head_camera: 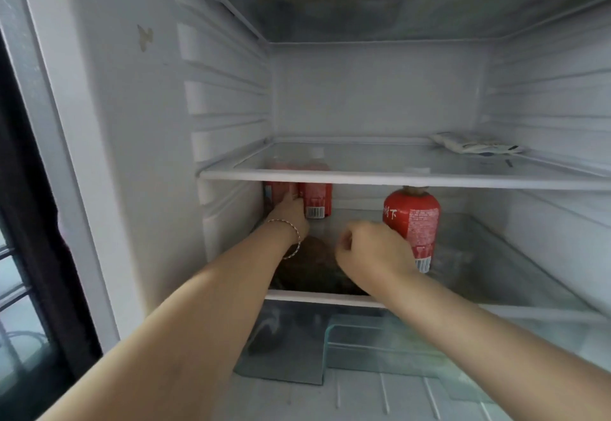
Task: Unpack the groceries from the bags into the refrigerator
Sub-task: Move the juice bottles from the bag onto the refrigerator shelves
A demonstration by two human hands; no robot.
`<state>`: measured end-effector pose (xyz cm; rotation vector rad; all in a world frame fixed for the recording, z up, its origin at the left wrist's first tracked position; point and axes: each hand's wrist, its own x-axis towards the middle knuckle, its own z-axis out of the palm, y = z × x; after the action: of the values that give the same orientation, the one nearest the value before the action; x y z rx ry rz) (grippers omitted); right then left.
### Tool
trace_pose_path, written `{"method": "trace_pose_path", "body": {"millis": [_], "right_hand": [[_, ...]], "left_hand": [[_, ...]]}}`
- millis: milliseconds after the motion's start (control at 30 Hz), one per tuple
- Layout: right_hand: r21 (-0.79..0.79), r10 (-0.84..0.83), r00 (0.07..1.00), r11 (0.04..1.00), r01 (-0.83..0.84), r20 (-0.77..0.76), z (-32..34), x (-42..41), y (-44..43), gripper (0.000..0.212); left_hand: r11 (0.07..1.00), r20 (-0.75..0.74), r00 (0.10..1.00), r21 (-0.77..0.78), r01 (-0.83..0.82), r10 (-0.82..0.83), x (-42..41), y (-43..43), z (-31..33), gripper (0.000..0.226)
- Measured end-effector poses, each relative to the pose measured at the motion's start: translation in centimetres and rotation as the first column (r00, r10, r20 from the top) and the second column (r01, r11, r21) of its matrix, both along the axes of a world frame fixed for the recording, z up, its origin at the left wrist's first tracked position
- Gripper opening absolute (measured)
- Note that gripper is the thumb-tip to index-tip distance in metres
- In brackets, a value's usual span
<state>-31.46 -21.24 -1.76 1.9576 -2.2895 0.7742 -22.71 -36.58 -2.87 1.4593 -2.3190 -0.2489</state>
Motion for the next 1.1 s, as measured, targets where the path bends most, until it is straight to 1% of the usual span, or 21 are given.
{"method": "trace_pose_path", "body": {"millis": [100,167,200,300,333,400,467,533,600,633,667,733,767,833,900,933,1000,1067,1100], "right_hand": [[-0.032,-0.159,0.986,0.987,0.158,-0.040,1.2,-1.5,2.5,0.020],[-0.035,-0.217,0.976,0.976,0.216,-0.031,1.4,-2.4,3.3,0.025],[-0.057,-0.234,0.972,0.971,0.233,-0.003,1.3,-2.8,3.7,0.025],[-0.179,-0.235,0.953,0.946,0.270,0.193,0.6,-3.4,4.3,0.020],[-0.217,-0.216,0.939,0.936,0.277,0.267,0.2,-3.5,4.3,0.025],[-0.260,-0.165,0.904,0.924,0.281,0.393,-0.4,-3.8,4.3,0.045],[-0.284,-0.132,0.867,0.912,0.296,0.480,-0.6,-4.5,3.6,0.056],[-0.264,-0.138,0.825,0.907,0.327,0.548,-0.4,-5.4,2.3,0.063],[-0.184,-0.173,0.781,0.920,0.345,0.600,-0.2,-6.3,0.5,0.074],[-0.143,-0.193,0.775,0.928,0.343,0.602,-0.3,-6.7,-0.6,0.077],[-0.124,-0.201,0.779,0.934,0.335,0.594,-0.3,-6.9,-1.7,0.077],[-0.137,-0.201,0.796,0.932,0.334,0.570,-0.4,-7.2,-4.0,0.069],[-0.151,-0.196,0.804,0.931,0.333,0.562,-0.4,-7.3,-5.1,0.064],[-0.163,-0.164,0.821,0.941,0.297,0.547,-0.3,-7.2,-7.2,0.052],[-0.159,-0.112,0.821,0.958,0.239,0.560,0.0,-6.7,-9.1,0.042],[-0.155,-0.087,0.802,0.963,0.219,0.591,0.1,-6.3,-10.0,0.039],[-0.119,-0.063,0.737,0.974,0.191,0.673,0.0,-5.6,-12.0,0.037],[-0.053,-0.063,0.759,0.990,0.128,0.648,-0.6,-4.8,-13.4,0.043],[-0.046,-0.052,0.772,0.994,0.104,0.634,-1.0,-4.4,-14.0,0.048]], "left_hand": [[0.998,0.045,0.999,0.069,0.007,-0.010,-0.2,-0.1,-0.1,0.060],[0.994,0.039,0.999,0.105,-0.007,0.003,-0.3,-0.3,-0.1,0.059],[0.994,0.034,0.999,0.104,-0.015,0.012,-0.3,-0.2,0.1,0.056],[0.993,-0.026,0.998,0.107,-0.057,0.060,0.1,-0.8,0.8,0.037],[0.989,-0.045,0.997,0.137,-0.057,0.063,0.2,-1.1,0.9,0.034],[0.981,-0.068,0.997,0.191,-0.035,0.049,0.1,-2.1,0.5,0.036],[0.978,-0.105,0.994,0.209,0.010,0.012,-0.2,-2.7,0.0,0.035],[0.980,-0.120,0.993,0.196,0.024,0.000,-0.2,-1.7,-0.1,0.037],[0.991,-0.100,0.995,0.134,0.014,0.000,-0.4,-0.6,-0.1,0.048],[0.996,-0.083,0.996,0.093,-0.009,0.016,-0.5,-0.2,-0.1,0.053],[0.998,-0.077,0.996,0.043,-0.039,0.042,-0.6,0.2,-0.1,0.059],[0.995,-0.107,0.990,-0.013,-0.097,0.095,-0.7,0.7,-0.1,0.069],[0.995,-0.132,0.986,0.000,-0.099,0.098,-0.7,0.9,-0.1,0.075],[0.996,-0.178,0.982,0.079,-0.048,0.061,-0.7,0.9,-0.1,0.083],[0.988,-0.190,0.981,0.153,-0.013,0.043,-0.7,0.7,-0.3,0.085],[0.985,-0.194,0.980,0.171,-0.009,0.042,-0.6,0.6,-0.4,0.084],[0.984,-0.202,0.978,0.177,-0.009,0.045,-0.4,0.2,-0.6,0.083],[0.983,-0.216,0.976,0.181,0.005,0.035,-0.2,-0.2,-0.8,0.085],[0.985,-0.215,0.976,0.174,0.006,0.032,0.0,-0.3,-0.9,0.086]]}}
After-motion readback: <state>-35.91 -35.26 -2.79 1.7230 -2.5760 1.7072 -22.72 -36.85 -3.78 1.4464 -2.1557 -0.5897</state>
